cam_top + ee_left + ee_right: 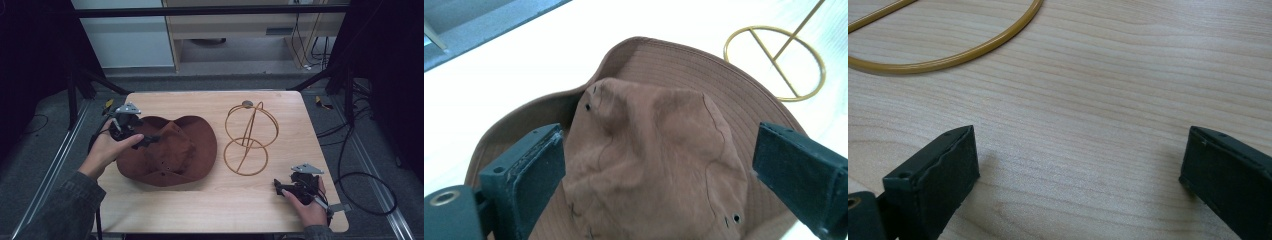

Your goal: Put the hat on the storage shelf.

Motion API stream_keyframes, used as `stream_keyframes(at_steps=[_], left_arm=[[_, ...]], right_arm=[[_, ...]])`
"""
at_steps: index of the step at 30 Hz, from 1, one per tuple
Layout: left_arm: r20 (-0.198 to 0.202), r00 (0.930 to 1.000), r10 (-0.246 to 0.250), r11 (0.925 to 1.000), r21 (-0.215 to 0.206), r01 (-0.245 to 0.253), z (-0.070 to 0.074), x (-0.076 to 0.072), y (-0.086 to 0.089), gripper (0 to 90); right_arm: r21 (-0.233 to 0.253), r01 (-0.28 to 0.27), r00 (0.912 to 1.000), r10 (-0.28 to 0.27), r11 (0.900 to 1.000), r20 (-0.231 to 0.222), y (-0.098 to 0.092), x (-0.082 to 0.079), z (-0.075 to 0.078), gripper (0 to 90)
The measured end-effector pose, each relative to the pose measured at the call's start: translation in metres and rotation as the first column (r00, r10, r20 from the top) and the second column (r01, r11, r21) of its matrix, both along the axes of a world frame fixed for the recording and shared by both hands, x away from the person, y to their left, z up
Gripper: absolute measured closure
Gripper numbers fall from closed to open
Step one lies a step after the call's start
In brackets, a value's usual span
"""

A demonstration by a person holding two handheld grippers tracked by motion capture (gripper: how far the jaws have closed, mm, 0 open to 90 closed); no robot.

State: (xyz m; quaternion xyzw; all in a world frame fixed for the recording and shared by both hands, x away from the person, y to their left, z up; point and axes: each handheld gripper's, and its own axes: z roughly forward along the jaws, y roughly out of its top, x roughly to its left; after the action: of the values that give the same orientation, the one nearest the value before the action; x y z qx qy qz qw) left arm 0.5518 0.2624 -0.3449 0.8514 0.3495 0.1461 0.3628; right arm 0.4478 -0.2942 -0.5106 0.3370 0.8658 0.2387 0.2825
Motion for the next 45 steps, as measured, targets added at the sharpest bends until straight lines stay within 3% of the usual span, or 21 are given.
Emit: stream_keyframes(at_steps=[5,11,22,28,36,41,45], left_arm=[[-0.030,0.9991,-0.031,0.9988,0.036,0.032,-0.009,0.009,-0.018,9.1],[-0.072,0.9968,-0.035,0.9953,0.088,0.042,-0.023,0.020,-0.037,12.0],[-0.130,0.9912,-0.022,0.9855,0.164,0.043,-0.040,0.035,-0.045,22.4],[-0.159,0.9873,-0.003,0.9849,0.170,0.030,-0.046,0.040,-0.047,35.2],[-0.171,0.9851,0.017,0.9768,0.213,0.020,-0.051,0.043,-0.049,54.9],[-0.169,0.9855,-0.009,0.9706,0.235,0.050,-0.053,0.043,-0.050,76.1],[-0.155,0.9878,-0.010,0.9777,0.206,0.042,-0.051,0.042,-0.047,87.7]], right_arm=[[0.000,0.001,1.0000,-0.001,1.000,-0.002,0.000,0.000,0.000,2.1],[-0.001,-0.002,1.0000,0.002,1.000,0.000,-0.001,0.001,0.000,2.1],[0.001,-0.001,1.0000,0.001,1.000,-0.001,0.000,0.000,0.000,2.1],[0.001,-0.001,1.0000,0.001,1.000,-0.001,0.000,0.000,0.000,2.1],[0.001,-0.001,1.0000,0.001,1.000,-0.001,0.000,0.000,0.000,2.1],[0.001,-0.001,1.0000,0.001,1.000,-0.001,0.000,0.000,0.000,2.1],[0.001,-0.002,1.0000,0.002,1.000,-0.001,0.000,0.000,0.000,2.1]])
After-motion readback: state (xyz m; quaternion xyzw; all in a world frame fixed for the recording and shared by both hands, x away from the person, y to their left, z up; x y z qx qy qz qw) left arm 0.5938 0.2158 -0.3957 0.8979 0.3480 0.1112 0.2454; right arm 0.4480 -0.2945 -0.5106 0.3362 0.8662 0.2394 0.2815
